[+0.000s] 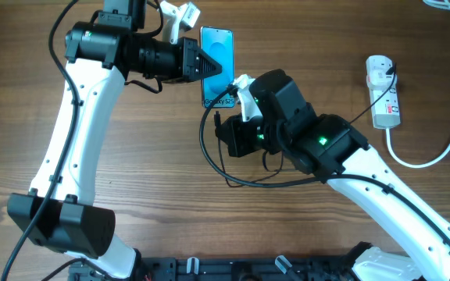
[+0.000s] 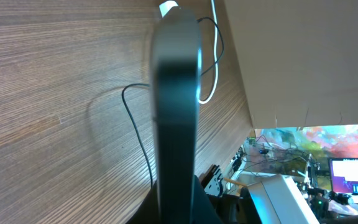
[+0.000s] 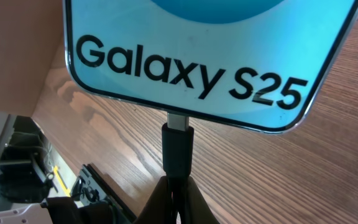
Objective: Plug charger to phone and switch on socket
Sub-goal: 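Lift the cable plug toward the phone's bottom port, then push the USB-C plug up into the phone's bottom port with right gripper, then lower the plugged phone onto the table with the left gripper and release, then move the right gripper to the white power strip's switch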
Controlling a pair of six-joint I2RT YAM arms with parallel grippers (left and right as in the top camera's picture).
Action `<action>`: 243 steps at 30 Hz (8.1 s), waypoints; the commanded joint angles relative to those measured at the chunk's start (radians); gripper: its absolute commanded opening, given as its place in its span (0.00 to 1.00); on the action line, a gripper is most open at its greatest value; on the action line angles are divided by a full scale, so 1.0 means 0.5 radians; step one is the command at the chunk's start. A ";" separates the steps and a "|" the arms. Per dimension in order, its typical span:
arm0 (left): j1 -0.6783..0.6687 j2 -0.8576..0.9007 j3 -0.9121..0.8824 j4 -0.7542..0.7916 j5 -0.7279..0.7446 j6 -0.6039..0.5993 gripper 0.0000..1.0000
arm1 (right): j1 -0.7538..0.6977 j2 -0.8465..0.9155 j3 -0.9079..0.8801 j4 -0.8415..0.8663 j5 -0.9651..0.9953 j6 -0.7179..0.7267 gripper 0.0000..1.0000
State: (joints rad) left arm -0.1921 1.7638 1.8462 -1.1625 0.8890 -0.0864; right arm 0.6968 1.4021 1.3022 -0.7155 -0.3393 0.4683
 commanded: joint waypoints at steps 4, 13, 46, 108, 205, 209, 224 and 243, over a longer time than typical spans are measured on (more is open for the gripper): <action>-0.012 0.005 0.006 0.043 0.092 0.053 0.04 | -0.005 -0.160 0.032 -0.008 0.005 0.005 0.04; -0.012 0.005 0.006 0.051 0.250 0.045 0.04 | -0.005 -0.166 0.032 -0.066 0.015 0.012 0.04; -0.012 0.005 0.006 0.098 0.262 0.008 0.04 | -0.005 -0.078 0.032 0.011 0.048 0.164 0.04; -0.012 0.005 0.006 0.094 0.173 0.009 0.04 | -0.008 -0.077 0.032 0.060 0.214 0.124 0.04; -0.198 0.786 -0.708 0.719 -0.395 -0.314 0.04 | -0.600 -0.076 0.032 -0.581 -0.310 -0.146 1.00; -0.198 0.786 -0.708 0.726 -0.408 -0.199 0.07 | -0.600 -0.076 0.032 -0.583 -0.297 -0.145 1.00; -0.198 0.786 -0.708 0.718 -0.630 -0.201 0.41 | -0.600 -0.076 0.032 -0.607 -0.250 -0.146 1.00; 0.312 -0.276 -0.482 0.323 -1.352 -0.277 1.00 | -1.595 0.253 0.597 -1.292 0.437 -0.358 1.00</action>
State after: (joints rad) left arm -0.0483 1.7512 1.5841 -1.0187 0.4187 -0.2039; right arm -0.0246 1.4246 1.4227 -1.2842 -0.2089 0.3820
